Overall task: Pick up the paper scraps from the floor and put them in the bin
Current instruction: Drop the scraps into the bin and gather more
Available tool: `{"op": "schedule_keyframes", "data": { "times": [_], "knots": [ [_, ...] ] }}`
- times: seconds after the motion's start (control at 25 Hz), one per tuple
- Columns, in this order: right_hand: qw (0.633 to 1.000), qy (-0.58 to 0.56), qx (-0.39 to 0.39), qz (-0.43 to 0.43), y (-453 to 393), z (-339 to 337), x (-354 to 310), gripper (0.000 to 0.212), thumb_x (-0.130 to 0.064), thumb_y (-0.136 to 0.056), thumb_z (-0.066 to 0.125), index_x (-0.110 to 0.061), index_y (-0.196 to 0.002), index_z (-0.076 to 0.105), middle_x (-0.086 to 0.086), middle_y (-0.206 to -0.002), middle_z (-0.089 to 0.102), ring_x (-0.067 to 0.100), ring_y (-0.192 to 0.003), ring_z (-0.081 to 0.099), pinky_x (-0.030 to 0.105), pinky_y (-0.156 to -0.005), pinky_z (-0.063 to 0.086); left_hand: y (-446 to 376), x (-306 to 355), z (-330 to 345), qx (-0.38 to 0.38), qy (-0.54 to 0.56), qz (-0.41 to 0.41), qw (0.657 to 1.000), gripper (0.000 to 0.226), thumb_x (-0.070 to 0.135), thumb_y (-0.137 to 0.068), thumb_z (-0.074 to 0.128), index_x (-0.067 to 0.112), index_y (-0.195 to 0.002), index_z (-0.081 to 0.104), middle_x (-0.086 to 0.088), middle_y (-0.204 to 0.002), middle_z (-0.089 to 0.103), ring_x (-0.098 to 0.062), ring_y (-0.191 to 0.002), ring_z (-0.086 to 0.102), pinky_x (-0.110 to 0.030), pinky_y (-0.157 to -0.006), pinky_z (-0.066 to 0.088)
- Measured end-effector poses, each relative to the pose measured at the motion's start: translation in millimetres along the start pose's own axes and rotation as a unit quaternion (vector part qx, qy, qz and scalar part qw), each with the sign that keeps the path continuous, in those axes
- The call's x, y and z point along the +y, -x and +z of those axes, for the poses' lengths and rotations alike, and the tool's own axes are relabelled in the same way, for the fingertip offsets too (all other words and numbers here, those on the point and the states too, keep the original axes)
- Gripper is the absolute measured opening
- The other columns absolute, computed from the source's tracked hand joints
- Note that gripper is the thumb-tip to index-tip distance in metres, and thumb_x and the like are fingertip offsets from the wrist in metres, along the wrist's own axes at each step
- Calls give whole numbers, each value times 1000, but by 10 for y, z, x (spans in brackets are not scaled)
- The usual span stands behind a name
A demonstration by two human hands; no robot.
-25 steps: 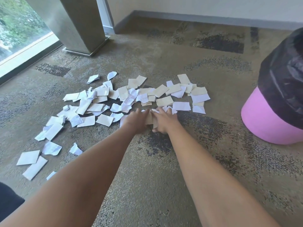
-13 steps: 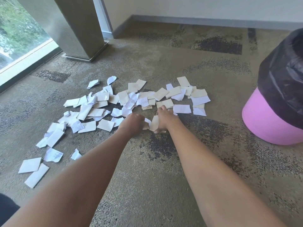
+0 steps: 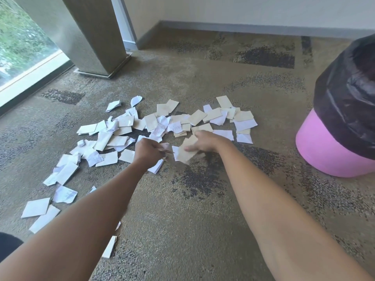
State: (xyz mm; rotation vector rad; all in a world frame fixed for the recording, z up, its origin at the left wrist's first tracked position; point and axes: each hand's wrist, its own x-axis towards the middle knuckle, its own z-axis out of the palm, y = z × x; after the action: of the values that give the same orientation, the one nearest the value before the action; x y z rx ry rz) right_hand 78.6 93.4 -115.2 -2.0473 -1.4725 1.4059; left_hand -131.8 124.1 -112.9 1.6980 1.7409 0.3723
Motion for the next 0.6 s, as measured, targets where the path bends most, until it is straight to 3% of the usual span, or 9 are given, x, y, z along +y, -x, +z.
{"op": "schedule_keyframes", "data": {
  "times": [0.08,0.12,0.16,0.24,0.28,0.44,0.52,0.6],
  "knots": [
    [988,-150,43,6,-6,-105,37,90,-41,-72,83,-12,-143,36,9,-138,51,26,-117,57,46,-99,50,-15,-21,-43,20,73,-43,996,9,11,-70,84,8,-77,78,-15,-72,74,-27,-76,74,-31,-62,57],
    [978,-197,71,13,-15,-155,80,98,-43,-68,85,-14,-146,32,8,-141,47,27,-121,54,45,-98,50,-15,-23,-54,22,96,-58,993,8,11,-71,83,8,-76,77,-15,-73,74,-28,-76,74,-34,-64,59],
    [966,-238,98,27,-26,-193,134,99,-40,-69,85,-14,-146,29,8,-138,49,25,-117,56,40,-90,54,-9,-21,-62,21,118,-71,990,8,9,-71,83,8,-75,76,-15,-76,74,-28,-74,75,-38,-68,61],
    [946,-285,138,69,-5,-268,274,85,-20,-82,77,-12,-148,23,7,-114,57,18,-89,62,27,-64,54,18,2,-68,1,176,-89,980,16,0,-67,84,4,-80,75,-15,-84,74,-26,-72,74,-44,-76,62],
    [946,-271,153,92,-20,-298,388,85,-13,-86,73,-14,-151,18,6,-109,56,16,-81,60,25,-58,51,28,19,-68,-15,208,-92,974,22,-3,-65,85,-1,-85,74,-16,-87,73,-27,-75,74,-44,-77,61],
    [970,-184,114,111,-68,-373,624,94,-17,-86,73,-28,-156,11,8,-143,42,22,-92,57,33,-62,56,66,98,-113,-59,292,-107,949,33,10,-60,92,1,-80,68,-15,-91,73,-29,-84,73,-40,-79,61],
    [984,-93,106,110,-68,-391,587,87,-22,-87,72,-25,-154,16,9,-143,41,21,-85,58,38,-77,58,31,92,-131,-50,278,-131,950,52,32,-42,98,3,-76,71,-12,-85,74,-28,-81,73,-44,-80,61],
    [984,-33,127,119,-80,-392,562,80,-22,-87,72,-18,-150,22,10,-139,44,18,-74,56,36,-71,55,8,95,-123,-33,229,-146,962,49,40,-40,95,8,-69,71,-7,-80,65,-25,-74,67,-49,-81,60]
  ]
}}
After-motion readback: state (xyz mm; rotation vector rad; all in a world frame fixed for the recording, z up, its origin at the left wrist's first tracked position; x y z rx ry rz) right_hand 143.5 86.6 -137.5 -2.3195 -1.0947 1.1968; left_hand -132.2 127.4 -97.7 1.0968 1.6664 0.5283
